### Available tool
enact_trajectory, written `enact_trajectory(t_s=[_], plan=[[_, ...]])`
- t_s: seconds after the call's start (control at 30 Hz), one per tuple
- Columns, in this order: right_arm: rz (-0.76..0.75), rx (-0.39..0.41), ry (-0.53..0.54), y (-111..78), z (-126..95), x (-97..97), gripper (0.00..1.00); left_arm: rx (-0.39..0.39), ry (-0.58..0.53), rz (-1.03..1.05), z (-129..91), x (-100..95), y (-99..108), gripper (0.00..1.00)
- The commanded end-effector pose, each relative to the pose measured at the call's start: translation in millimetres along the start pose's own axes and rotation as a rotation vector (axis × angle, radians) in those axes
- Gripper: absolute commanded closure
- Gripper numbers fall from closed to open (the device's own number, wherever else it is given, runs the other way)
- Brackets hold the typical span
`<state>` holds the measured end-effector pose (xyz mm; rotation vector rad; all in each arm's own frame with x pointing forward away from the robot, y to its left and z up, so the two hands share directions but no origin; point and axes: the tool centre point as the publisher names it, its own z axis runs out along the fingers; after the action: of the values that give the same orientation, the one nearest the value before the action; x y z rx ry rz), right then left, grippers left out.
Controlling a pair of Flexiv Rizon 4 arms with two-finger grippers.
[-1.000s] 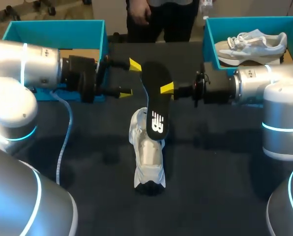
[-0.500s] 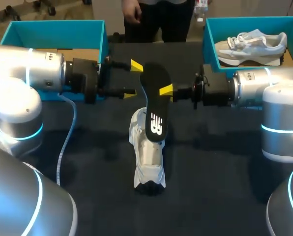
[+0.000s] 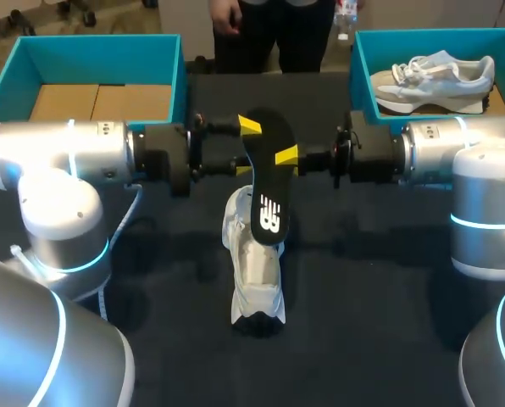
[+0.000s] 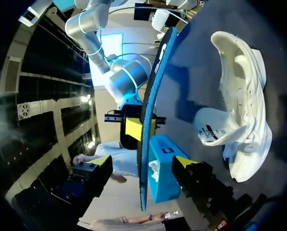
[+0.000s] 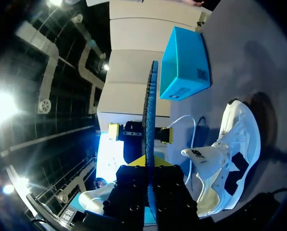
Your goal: Take the shoe out of the shoebox, open the shoe tongue, remove and reinsert the insole, then place the shoe into the shoebox
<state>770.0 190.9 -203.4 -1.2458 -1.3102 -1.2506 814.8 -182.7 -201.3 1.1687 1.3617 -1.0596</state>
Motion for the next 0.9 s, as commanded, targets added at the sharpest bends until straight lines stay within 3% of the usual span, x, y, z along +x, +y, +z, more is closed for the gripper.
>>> enact_trajectory(t_s=[0.03, 0.17, 0.37, 0.67, 0.83, 0.9], plan=[[0.000, -0.001, -0.003, -0.6, 1, 0.1, 1.00, -0.003, -0.019, 0.007, 9, 1.3, 2, 0.30], [0.000, -0.001, -0.003, -0.6, 1, 0.1, 1.00, -0.014, -0.023, 0.012, 13, -0.1, 2, 0.40], [0.000, -0.001, -0.003, -0.6, 1, 0.1, 1.00, -0.034, -0.013, 0.015, 19, 2.1, 6, 0.41], [0.000, -0.001, -0.003, -0.6, 1, 0.1, 1.00, -0.030, -0.017, 0.026, 22, -1.3, 4, 0.77], [0.000, -0.001, -0.003, -0.6, 1, 0.1, 1.00, -0.029, -0.016, 0.032, 22, -1.9, 3, 0.87], [0.000, -0.001, -0.003, -0.6, 1, 0.1, 1.00, -0.027, -0.015, 0.032, 23, -1.5, 4, 0.96]])
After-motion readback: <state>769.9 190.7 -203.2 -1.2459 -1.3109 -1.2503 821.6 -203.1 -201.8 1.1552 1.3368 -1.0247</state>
